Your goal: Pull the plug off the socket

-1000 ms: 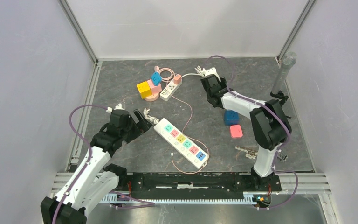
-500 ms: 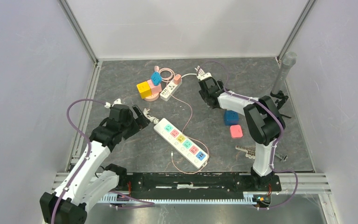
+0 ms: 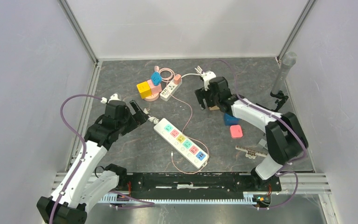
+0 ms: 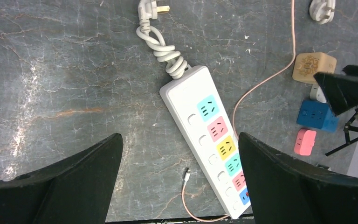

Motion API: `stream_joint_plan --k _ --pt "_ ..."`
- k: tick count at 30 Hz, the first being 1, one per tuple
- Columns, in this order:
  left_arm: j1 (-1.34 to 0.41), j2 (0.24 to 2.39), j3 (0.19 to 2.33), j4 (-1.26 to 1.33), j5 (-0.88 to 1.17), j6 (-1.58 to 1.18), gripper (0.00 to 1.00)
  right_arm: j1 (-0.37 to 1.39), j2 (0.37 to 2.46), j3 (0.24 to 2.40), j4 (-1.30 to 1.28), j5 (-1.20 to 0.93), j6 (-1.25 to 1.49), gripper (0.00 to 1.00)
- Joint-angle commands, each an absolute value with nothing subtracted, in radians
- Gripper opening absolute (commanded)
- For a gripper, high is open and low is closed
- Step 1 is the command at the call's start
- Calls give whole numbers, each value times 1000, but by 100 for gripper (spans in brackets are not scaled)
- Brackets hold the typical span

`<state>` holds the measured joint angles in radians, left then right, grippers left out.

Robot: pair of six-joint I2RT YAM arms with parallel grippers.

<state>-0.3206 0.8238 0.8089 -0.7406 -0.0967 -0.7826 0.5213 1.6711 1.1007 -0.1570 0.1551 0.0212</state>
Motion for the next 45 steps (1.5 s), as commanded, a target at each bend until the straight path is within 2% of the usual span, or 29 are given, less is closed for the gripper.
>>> stream_joint_plan --k 1,4,14,25,32,41,45 --pt "-316 808 868 -755 -92 -742 100 529 1552 942 77 -218 205 87" --pt "-316 830 887 -751 -99 -731 100 568 1500 852 151 -283 286 84" --pt "-316 948 982 -666 -128 -708 100 662 1381 705 219 -286 349 84" --pt "-243 1415 1268 -605 -177 -699 99 666 1347 679 171 -238 314 82" --pt "-96 1662 1378 -529 -44 -747 98 666 1305 692 144 -158 309 83" --pt "37 1927 1570 -427 156 -717 98 666 1360 808 100 -158 302 83" --pt "50 2063 1671 -436 280 -640 94 666 1405 854 99 -177 307 82"
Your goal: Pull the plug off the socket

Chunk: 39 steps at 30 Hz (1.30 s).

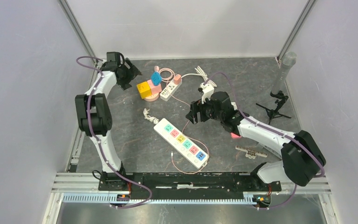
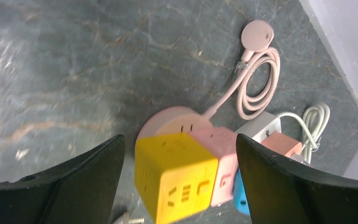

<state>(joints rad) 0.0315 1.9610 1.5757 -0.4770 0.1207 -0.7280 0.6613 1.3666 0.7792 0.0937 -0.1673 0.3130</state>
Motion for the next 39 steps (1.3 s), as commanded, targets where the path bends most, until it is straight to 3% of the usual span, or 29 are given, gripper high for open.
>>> stream_joint_plan --k 1,6,10,22,26,34,39 --pt "50 2078 1685 -441 314 -618 92 666 1419 866 93 -179 306 82" --pt "49 2039 1614 -418 429 -568 85 666 1459 902 81 -188 308 82" --pt "47 1943 1426 -231 548 -650 81 666 1493 938 80 -217 320 78" --pt "13 1636 995 -153 496 -777 69 712 1550 1012 114 -229 339 74" --pt "12 1522 913 -175 406 -766 70 740 1590 1087 154 -251 324 74" --pt "12 1397 959 -263 272 -761 78 744 1801 1290 401 -270 341 79" --pt "12 1345 961 -308 195 -768 82 738 2001 1507 419 -114 379 82"
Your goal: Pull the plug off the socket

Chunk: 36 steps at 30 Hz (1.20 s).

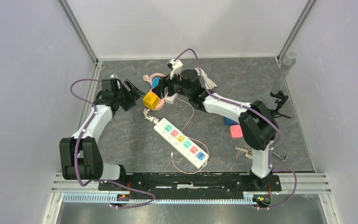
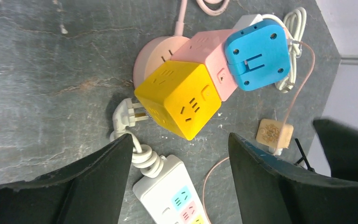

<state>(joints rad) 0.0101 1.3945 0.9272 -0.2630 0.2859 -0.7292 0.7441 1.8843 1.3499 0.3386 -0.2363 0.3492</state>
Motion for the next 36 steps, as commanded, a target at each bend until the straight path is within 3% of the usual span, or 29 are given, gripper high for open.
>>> stream_joint_plan --k 1,6,10,21,25,36 --pt "12 1339 963 -312 192 -776 83 736 2042 1544 409 -88 379 82" --pt "12 1338 990 -349 217 -752 84 727 2183 1680 361 -24 375 85" --pt "12 1340 985 -377 184 -739 85 713 2236 1730 320 -140 429 81" --pt "13 1331 958 -367 207 -750 85 714 2202 1651 320 -225 425 47" --pt "13 1318 954 -372 204 -752 85 715 2186 1622 350 -276 461 29" --pt "13 1280 905 -397 66 -782 86 785 2079 1482 373 -271 500 29"
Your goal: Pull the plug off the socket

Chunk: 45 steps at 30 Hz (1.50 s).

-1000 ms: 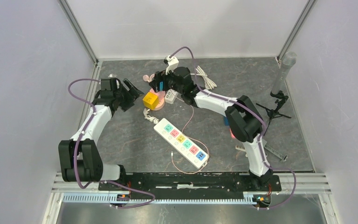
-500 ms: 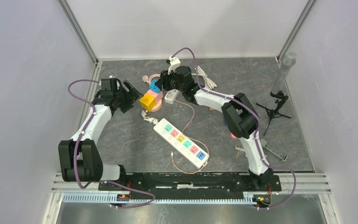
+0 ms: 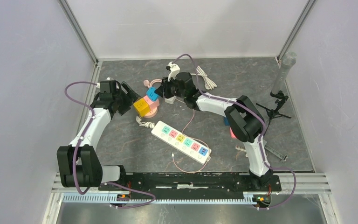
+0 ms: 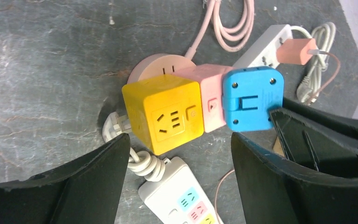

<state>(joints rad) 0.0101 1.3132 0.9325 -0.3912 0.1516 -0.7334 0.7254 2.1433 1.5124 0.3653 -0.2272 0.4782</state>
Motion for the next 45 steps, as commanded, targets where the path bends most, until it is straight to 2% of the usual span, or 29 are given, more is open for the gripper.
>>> stream_joint_plan --k 1,10,11,15,18,25,31,36,40,42,45 --pt "12 1279 899 -397 57 -786 86 795 2077 1477 373 -271 501 29" --pt "12 1239 865 -433 -40 -810 87 860 2039 1400 408 -255 523 30" --pt "12 1226 859 -444 -63 -810 87 862 2031 1390 414 -248 524 32" --pt "12 1163 846 -490 -110 -789 89 862 2030 1406 394 -230 518 55" --pt "13 1140 840 -525 -100 -760 90 859 2053 1447 378 -233 522 68" --pt "12 1139 806 -535 8 -725 93 849 2121 1511 434 -257 605 69" --pt "12 1147 788 -529 50 -697 95 847 2175 1562 415 -275 646 63" --pt "12 1157 760 -487 92 -714 95 849 2174 1549 400 -303 653 46" --pt "13 1173 732 -429 122 -751 94 852 2133 1496 387 -309 651 22" --pt "12 1175 716 -398 136 -774 93 853 2109 1467 373 -300 651 16" --pt "13 1166 701 -385 130 -795 93 856 2078 1443 316 -287 652 13"
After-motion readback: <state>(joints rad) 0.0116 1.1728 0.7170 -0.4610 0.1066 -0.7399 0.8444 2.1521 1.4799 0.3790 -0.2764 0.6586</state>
